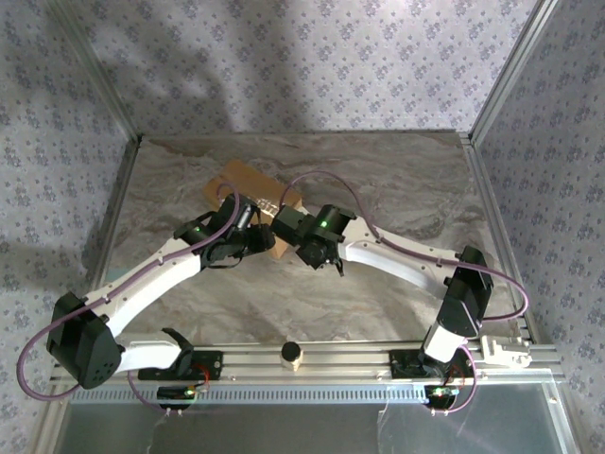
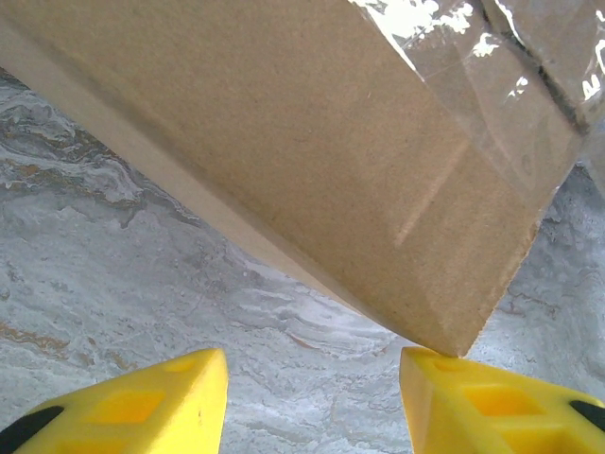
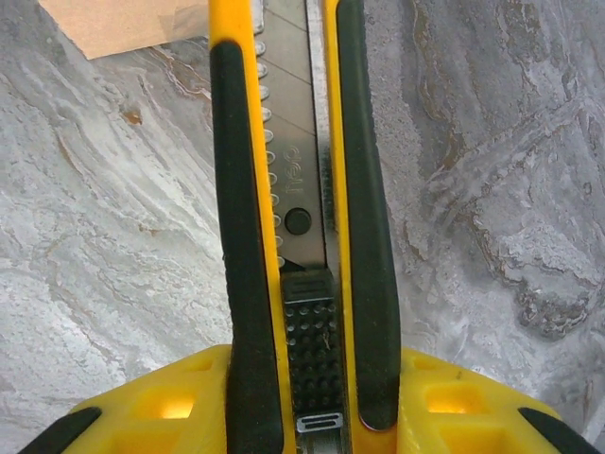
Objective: Unpack the express box
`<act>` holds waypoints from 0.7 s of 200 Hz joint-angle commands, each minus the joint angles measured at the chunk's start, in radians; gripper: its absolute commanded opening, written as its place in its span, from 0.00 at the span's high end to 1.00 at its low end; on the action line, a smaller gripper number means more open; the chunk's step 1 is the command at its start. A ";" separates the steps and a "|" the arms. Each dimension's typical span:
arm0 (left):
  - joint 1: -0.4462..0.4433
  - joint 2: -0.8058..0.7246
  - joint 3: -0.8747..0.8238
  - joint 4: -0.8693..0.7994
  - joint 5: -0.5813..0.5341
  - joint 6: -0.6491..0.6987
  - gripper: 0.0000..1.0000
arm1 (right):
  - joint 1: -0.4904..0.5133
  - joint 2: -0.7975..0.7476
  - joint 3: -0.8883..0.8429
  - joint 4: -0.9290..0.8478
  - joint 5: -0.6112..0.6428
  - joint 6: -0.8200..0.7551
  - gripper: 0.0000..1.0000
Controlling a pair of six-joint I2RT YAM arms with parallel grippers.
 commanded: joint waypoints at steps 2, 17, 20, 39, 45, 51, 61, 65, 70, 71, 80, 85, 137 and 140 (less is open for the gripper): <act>0.002 0.016 0.015 0.096 0.008 0.006 0.49 | 0.054 0.024 0.029 -0.015 -0.101 -0.028 1.00; 0.000 0.019 0.015 0.104 0.009 0.006 0.49 | 0.059 0.024 0.030 -0.011 -0.130 -0.021 1.00; -0.001 0.021 0.015 0.105 0.008 0.007 0.49 | 0.058 0.022 0.030 -0.009 -0.137 -0.021 1.00; -0.008 0.025 0.018 0.113 0.009 0.004 0.49 | 0.060 0.019 0.028 -0.001 -0.180 -0.014 1.00; -0.010 0.027 0.020 0.114 0.009 0.002 0.49 | 0.063 0.016 0.027 0.004 -0.195 -0.011 1.00; -0.012 0.029 0.020 0.116 0.010 0.002 0.49 | 0.064 0.014 0.024 0.011 -0.218 -0.011 1.00; -0.016 0.032 0.021 0.118 0.009 0.001 0.49 | 0.066 0.013 0.018 0.022 -0.249 -0.011 1.00; -0.017 0.033 0.020 0.120 0.010 0.001 0.49 | 0.068 0.010 0.017 0.026 -0.257 -0.011 1.00; -0.016 0.034 0.022 0.120 0.009 0.001 0.49 | 0.070 0.009 0.014 0.029 -0.264 -0.010 1.00; -0.017 0.034 0.022 0.120 0.009 0.001 0.49 | 0.069 0.009 0.014 0.030 -0.266 -0.010 1.00; -0.018 0.035 0.020 0.119 0.009 0.002 0.49 | 0.072 0.007 0.013 0.032 -0.281 -0.010 1.00; -0.019 0.035 0.020 0.120 0.008 0.002 0.49 | 0.073 0.007 0.011 0.034 -0.290 -0.010 1.00; -0.019 0.036 0.026 0.118 0.005 0.002 0.49 | 0.083 -0.003 0.003 0.038 -0.306 -0.011 1.00; -0.019 0.036 0.026 0.119 0.005 0.001 0.49 | 0.084 -0.004 0.003 0.033 -0.300 -0.008 1.00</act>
